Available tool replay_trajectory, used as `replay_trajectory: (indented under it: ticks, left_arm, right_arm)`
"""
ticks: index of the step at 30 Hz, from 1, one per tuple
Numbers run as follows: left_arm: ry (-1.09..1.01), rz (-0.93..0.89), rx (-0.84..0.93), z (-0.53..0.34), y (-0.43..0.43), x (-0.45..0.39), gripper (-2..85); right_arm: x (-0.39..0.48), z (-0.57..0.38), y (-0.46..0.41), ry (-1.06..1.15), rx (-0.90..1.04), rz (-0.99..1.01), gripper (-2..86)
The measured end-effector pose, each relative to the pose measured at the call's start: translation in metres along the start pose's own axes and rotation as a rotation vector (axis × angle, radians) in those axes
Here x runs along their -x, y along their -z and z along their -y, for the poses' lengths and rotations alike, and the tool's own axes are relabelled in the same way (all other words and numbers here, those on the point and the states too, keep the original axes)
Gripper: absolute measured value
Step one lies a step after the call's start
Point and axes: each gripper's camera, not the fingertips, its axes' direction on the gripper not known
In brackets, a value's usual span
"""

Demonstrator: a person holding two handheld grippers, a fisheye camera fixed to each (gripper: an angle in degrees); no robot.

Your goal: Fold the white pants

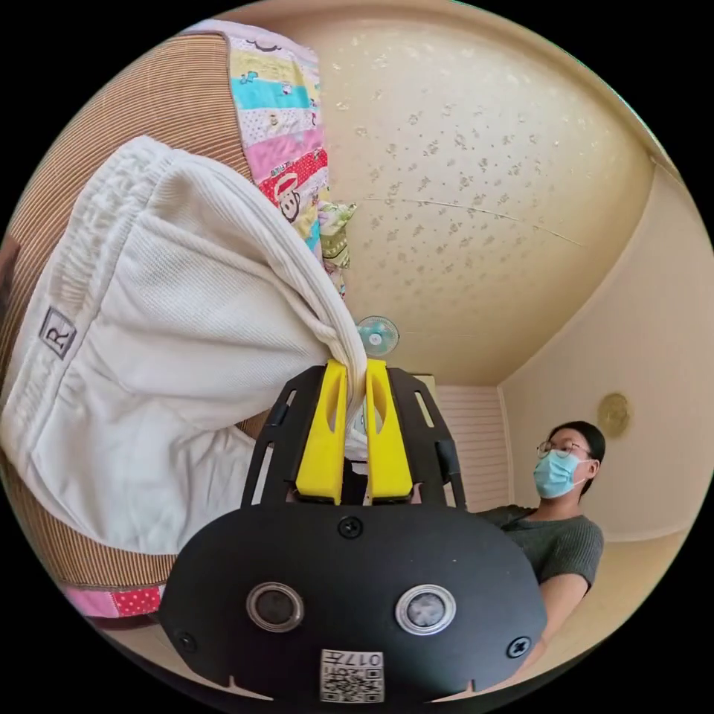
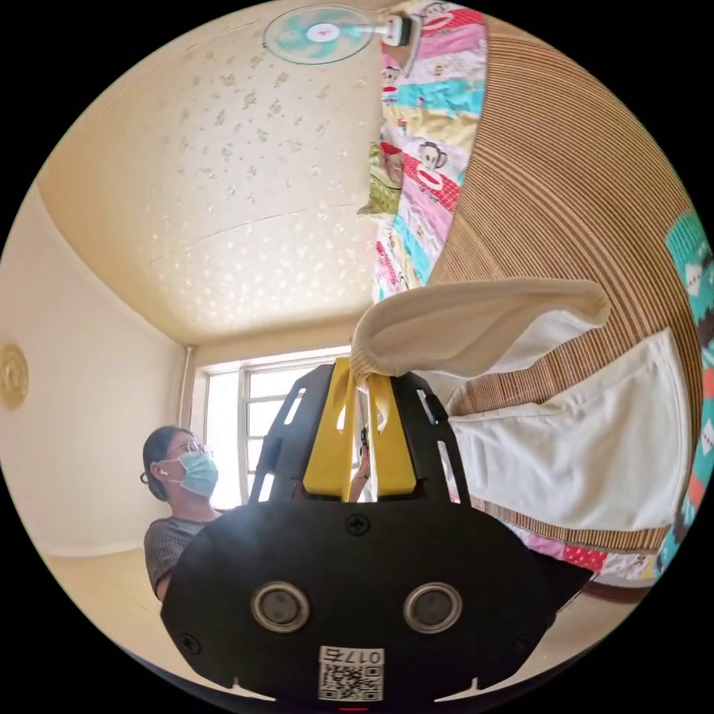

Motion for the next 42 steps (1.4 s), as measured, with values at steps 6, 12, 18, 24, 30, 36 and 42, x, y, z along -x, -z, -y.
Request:
replay_trajectory:
  ticks: [6,12,18,24,30,36,42]
  left_arm:
    - [0.373,0.222,-0.095,-0.124,0.040,0.093,7.5]
    - [0.565,0.259,-0.368,-0.178,0.054,0.136,13.1]
    - [0.496,0.432,-0.411,-0.121,0.058,0.109,15.0]
    - [0.537,0.670,-0.332,-0.057,0.045,0.081,9.6]
    - [0.179,0.694,-0.247,-0.040,0.043,0.003,2.7]
    - [0.672,0.352,-0.735,-0.137,0.087,0.061,4.1]
    - [0.635,0.385,-0.404,-0.156,0.018,0.068,6.1]
  right_arm:
    - [-0.073,-0.068,0.040,-0.186,-0.051,-0.242,2.5]
    - [-0.220,-0.173,0.076,-0.953,-0.237,-0.398,4.2]
    - [-0.239,-0.188,0.021,-1.049,-0.429,-0.194,10.3]
    - [-0.237,-0.130,-0.027,-0.994,-0.276,-0.303,13.1]
    - [-0.219,-0.088,-0.023,-0.900,-0.229,-0.392,12.7]
    - [-0.222,-0.060,-0.009,-0.871,-0.114,-0.616,11.0]
    - [-0.235,-0.046,0.010,-0.907,-0.175,-0.706,12.9]
